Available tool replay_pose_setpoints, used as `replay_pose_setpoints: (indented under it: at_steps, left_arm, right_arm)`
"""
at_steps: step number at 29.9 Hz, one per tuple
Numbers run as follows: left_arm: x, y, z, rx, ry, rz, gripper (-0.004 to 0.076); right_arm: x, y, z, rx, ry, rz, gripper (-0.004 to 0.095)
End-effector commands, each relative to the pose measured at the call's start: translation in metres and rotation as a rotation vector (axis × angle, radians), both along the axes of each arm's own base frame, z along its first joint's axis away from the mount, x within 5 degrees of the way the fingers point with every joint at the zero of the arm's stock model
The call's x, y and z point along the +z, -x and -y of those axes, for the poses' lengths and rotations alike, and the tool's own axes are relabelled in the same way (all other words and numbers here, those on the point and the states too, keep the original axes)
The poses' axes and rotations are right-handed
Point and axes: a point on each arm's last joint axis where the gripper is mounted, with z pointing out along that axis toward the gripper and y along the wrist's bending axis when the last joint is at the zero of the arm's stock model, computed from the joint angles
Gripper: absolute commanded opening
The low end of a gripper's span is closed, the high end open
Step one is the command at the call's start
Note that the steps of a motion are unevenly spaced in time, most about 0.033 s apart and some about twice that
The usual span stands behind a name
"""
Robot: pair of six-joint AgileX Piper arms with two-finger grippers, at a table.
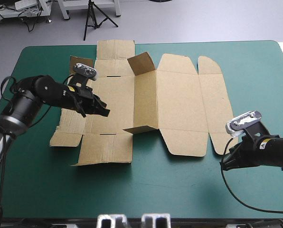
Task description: Fold the box
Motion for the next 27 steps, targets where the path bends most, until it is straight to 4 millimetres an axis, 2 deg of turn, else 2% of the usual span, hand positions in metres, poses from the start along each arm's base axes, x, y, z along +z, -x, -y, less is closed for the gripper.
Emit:
replay_pose_setpoints:
  at_steps: [1, 6, 9, 15, 20, 23, 27]
  left_arm:
    - [0.009, -0.018, -0.025, 0.027, 0.096, -0.022, 0.0013]
    - [-0.007, -0.033, -0.076, 0.103, 0.181, -0.178, 0.0013]
    - [-0.01, -0.036, -0.105, 0.195, 0.179, -0.181, 0.0013]
    - [-0.012, -0.031, -0.16, 0.355, 0.184, -0.159, 0.0013]
    - [-0.013, -0.025, -0.19, 0.456, 0.191, -0.156, 0.0017]
    - [-0.014, -0.021, -0.204, 0.508, 0.198, -0.157, 0.0064]
    - [-0.019, -0.022, -0.21, 0.532, 0.209, -0.178, 0.0244]
  right_arm:
    - [0.009, -0.002, 0.0, 0.002, -0.01, 0.061, -0.0018]
    - [0.009, -0.002, 0.0, 0.006, -0.007, 0.065, -0.0018]
    - [0.009, -0.002, 0.0, 0.006, -0.007, 0.065, -0.0018]
    - [0.009, -0.002, -0.001, 0.007, -0.013, 0.064, -0.0018]
    - [0.009, -0.002, -0.001, 0.005, -0.019, 0.063, -0.0018]
    - [0.009, -0.002, -0.001, 0.005, -0.021, 0.062, -0.0018]
    - [0.009, -0.002, -0.002, 0.006, -0.031, 0.062, -0.0018]
